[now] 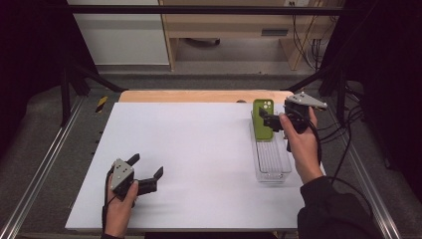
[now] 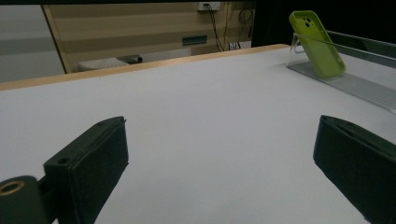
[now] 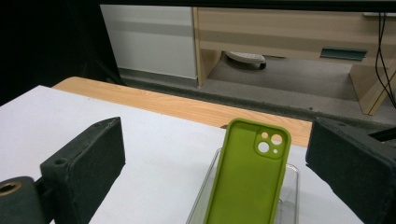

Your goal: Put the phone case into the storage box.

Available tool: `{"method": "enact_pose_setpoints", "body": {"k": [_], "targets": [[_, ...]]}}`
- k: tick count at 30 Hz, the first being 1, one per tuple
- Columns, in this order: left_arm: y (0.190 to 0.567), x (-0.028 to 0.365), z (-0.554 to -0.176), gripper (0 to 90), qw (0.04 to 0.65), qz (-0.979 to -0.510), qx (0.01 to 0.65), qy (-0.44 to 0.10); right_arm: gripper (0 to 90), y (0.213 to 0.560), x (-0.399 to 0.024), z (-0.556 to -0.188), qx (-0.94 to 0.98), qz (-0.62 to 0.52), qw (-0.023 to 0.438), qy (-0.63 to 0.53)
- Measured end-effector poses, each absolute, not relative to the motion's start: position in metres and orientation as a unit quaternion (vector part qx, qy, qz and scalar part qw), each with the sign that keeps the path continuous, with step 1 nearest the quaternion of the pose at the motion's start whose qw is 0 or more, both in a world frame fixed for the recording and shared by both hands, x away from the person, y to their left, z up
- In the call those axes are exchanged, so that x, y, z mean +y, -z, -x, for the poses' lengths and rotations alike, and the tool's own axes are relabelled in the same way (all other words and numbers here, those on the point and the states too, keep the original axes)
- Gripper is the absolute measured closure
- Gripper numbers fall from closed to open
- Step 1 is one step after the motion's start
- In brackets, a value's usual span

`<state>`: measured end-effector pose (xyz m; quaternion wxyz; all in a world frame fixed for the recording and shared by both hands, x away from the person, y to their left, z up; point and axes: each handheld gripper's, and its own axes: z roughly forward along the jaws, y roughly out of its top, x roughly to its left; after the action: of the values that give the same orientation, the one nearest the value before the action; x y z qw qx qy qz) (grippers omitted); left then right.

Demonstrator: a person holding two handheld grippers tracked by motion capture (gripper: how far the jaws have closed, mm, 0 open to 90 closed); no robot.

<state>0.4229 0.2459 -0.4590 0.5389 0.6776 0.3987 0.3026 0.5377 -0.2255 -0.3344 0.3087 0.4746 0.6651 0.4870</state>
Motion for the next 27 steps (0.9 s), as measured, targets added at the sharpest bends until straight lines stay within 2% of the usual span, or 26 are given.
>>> {"method": "enact_pose_setpoints", "body": {"k": [17,27], "targets": [[0.455,0.286,-0.414,3.3,0.542,-0.652,0.422,-0.321,4.5,0.337,-0.256,-0.514,0.650,-0.481,0.305,-0.503],[0.455,0.289,-0.414,2.9,0.541,-0.650,0.426,-0.322,4.3,0.338,-0.262,-0.504,0.649,-0.478,0.305,-0.507]]}}
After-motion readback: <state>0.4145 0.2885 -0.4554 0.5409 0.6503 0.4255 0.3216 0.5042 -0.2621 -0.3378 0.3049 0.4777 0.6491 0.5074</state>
